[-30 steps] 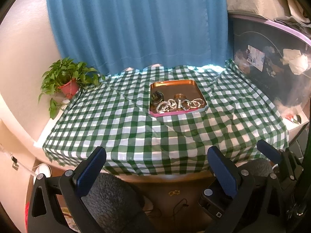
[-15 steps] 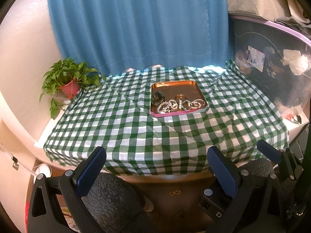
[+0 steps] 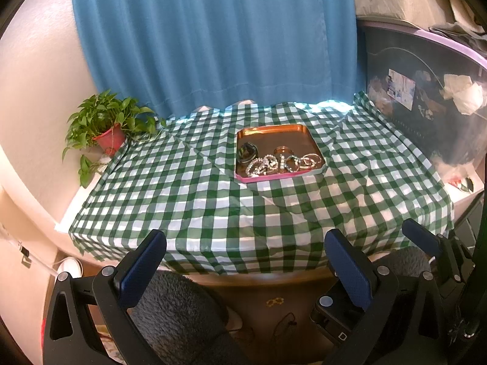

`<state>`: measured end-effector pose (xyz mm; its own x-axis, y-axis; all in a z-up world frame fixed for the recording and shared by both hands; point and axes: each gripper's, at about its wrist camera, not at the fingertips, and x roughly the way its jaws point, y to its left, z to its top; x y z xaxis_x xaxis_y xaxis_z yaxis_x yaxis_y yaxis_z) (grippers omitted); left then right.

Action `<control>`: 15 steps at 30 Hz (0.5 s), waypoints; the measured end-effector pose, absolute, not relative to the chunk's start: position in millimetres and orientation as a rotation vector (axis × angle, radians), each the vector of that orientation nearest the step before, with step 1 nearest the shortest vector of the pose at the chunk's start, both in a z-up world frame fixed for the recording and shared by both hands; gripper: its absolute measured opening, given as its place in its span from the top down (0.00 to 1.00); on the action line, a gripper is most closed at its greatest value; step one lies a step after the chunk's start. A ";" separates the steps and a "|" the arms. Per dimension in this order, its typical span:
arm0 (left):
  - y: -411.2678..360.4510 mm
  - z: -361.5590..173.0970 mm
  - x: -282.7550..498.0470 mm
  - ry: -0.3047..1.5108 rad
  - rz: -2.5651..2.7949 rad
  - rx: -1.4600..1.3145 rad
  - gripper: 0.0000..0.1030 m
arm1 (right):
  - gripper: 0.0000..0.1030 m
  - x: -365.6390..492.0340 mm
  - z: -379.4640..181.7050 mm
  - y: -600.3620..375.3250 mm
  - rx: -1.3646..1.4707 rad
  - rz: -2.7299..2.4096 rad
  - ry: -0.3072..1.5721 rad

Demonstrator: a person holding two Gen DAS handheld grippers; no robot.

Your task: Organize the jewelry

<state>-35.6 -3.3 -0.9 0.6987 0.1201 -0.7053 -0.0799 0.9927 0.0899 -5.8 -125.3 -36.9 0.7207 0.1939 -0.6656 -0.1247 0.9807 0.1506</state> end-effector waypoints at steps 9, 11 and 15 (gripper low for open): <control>-8.1 -1.2 -34.1 0.790 0.114 0.054 0.00 | 0.08 -5.9 -37.2 -124.6 0.098 0.176 0.747; -5.2 -1.4 -35.0 0.791 0.114 0.053 0.00 | 0.08 -5.7 -37.0 -125.3 0.099 0.176 0.746; -5.3 -1.4 -34.7 0.792 0.114 0.052 0.00 | 0.08 -5.3 -37.1 -126.1 0.099 0.176 0.747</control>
